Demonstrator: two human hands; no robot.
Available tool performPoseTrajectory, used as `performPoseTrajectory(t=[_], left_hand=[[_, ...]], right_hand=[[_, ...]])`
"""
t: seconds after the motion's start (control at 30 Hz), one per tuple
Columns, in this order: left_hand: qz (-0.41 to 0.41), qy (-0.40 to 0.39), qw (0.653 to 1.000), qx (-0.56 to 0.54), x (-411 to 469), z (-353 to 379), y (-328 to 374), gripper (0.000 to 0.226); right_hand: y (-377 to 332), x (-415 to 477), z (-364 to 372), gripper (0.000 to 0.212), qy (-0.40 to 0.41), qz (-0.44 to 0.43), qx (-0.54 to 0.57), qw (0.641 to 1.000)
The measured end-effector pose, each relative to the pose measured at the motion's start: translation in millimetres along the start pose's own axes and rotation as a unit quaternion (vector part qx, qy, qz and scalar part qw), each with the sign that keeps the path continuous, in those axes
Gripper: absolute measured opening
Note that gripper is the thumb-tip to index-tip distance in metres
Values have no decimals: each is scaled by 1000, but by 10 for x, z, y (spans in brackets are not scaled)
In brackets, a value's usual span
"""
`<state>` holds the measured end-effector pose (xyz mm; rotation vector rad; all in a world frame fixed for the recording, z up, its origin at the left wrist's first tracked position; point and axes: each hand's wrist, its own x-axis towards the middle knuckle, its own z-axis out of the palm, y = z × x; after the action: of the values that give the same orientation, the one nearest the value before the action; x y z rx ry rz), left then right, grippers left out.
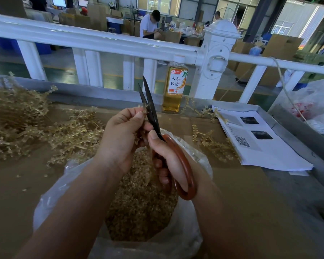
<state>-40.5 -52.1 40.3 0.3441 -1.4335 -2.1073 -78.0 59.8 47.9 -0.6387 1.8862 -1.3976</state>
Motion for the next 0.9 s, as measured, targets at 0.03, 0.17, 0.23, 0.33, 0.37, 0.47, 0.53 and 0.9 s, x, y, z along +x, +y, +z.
performPoseTrajectory(t=[0.03, 0.17, 0.23, 0.33, 0.37, 0.47, 0.53, 0.9], left_hand=[[0, -2, 1000, 4, -2, 5, -1, 25], [-9, -4, 1000, 14, -4, 14, -2, 25], [-8, -2, 1000, 18, -6, 11, 1, 25], [-5, 2, 1000, 21, -14, 13, 12, 26], [-5, 3, 1000, 19, -17, 15, 16, 26], [-7, 6, 1000, 13, -17, 16, 21, 27], [-9, 5, 1000, 13, -15, 16, 18, 26], [-17, -1, 999, 36, 47, -96, 29, 18]], right_hand=[[26, 16, 6, 33, -7, -15, 0, 1000], [108, 53, 2, 42, -48, -42, 32, 997], [122, 68, -1, 42, -57, -47, 37, 997], [112, 55, 8, 41, -63, -46, 52, 996], [95, 47, 12, 38, -55, -37, 50, 997], [61, 33, 2, 29, -21, -12, 12, 1000], [68, 41, -3, 34, -47, -37, 38, 997], [109, 113, -70, 41, 58, -36, 64, 996]])
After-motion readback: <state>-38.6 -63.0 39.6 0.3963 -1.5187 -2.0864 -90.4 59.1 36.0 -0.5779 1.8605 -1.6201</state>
